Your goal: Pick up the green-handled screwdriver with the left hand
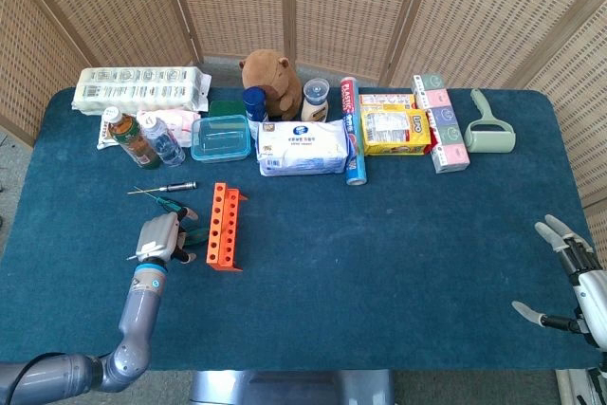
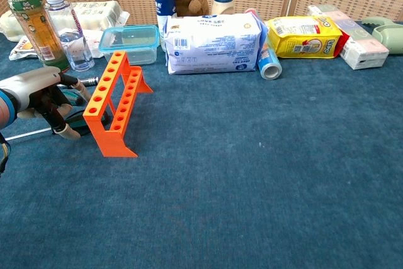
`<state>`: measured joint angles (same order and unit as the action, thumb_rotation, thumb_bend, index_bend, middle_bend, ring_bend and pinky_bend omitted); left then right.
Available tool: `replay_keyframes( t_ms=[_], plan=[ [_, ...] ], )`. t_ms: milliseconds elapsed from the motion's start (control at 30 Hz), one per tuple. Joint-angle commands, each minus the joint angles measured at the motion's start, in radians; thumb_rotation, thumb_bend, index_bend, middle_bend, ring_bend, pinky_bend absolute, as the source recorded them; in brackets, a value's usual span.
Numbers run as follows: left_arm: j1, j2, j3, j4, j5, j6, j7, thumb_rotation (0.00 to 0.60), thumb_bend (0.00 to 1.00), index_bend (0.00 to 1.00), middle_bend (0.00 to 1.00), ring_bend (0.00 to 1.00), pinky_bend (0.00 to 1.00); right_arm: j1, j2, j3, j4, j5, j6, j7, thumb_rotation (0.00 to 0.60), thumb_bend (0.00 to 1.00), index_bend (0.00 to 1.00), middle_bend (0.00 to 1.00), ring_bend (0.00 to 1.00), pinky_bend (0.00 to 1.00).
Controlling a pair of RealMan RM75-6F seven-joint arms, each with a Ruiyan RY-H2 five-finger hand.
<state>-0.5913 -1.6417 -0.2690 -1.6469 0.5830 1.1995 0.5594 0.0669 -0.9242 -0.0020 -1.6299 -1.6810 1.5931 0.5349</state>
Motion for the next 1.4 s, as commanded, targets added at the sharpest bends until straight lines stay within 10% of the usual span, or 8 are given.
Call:
replay_keyframes(
  t_ms=[33,1400],
  plan=[
    [-0.004,-0.009,0.001,0.010,-0.002,0.007,0.000,0.600,0.14,0.33,0.87,0.91,0.96,0.000,0.001,0.000,0.002,0.001,0.001,0.004,0.600,0.00,0.00,0.01,0.00,0.00],
    [-0.032,-0.081,-0.015,0.062,-0.080,0.021,0.007,0.600,0.45,0.48,0.87,0.92,0.96,0.001,0.007,-0.002,0.014,-0.004,0.006,0.032,0.600,0.00,0.00,0.03,0.00,0.00]
  ],
)
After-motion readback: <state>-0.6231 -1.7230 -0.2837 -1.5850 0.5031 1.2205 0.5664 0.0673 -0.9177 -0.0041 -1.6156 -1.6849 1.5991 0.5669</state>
